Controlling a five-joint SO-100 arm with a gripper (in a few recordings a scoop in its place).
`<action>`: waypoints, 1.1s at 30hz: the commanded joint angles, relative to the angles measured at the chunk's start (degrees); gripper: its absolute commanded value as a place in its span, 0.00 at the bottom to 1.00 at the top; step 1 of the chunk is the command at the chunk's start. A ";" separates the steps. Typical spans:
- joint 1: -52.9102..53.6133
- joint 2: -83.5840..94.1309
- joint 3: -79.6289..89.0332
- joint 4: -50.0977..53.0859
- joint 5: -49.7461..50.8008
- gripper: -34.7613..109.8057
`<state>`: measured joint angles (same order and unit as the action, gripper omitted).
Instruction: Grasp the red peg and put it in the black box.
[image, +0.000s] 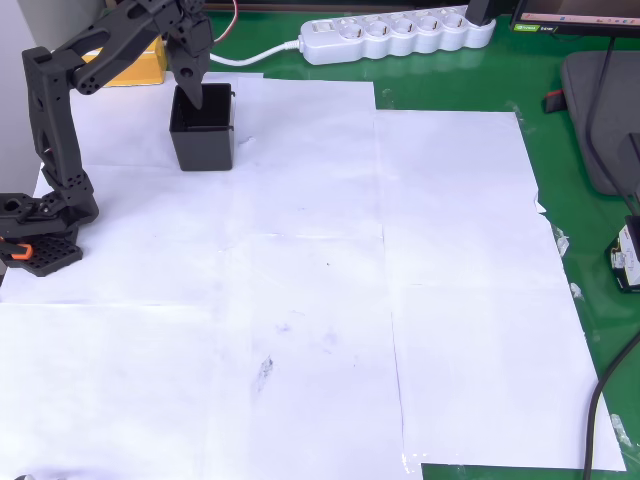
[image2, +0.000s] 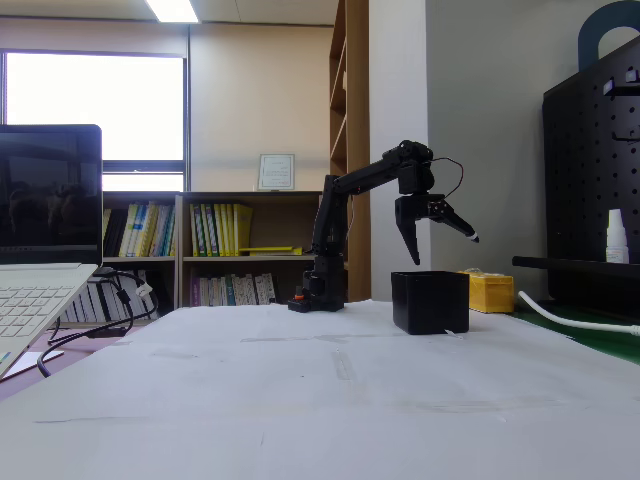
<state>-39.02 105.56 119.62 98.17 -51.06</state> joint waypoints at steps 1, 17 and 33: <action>-0.18 -0.18 3.60 -0.53 0.70 0.24; 4.13 -2.64 6.77 1.85 -1.49 0.24; 30.06 -17.14 -11.78 -8.17 -21.88 0.24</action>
<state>-12.39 95.19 109.86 92.20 -69.17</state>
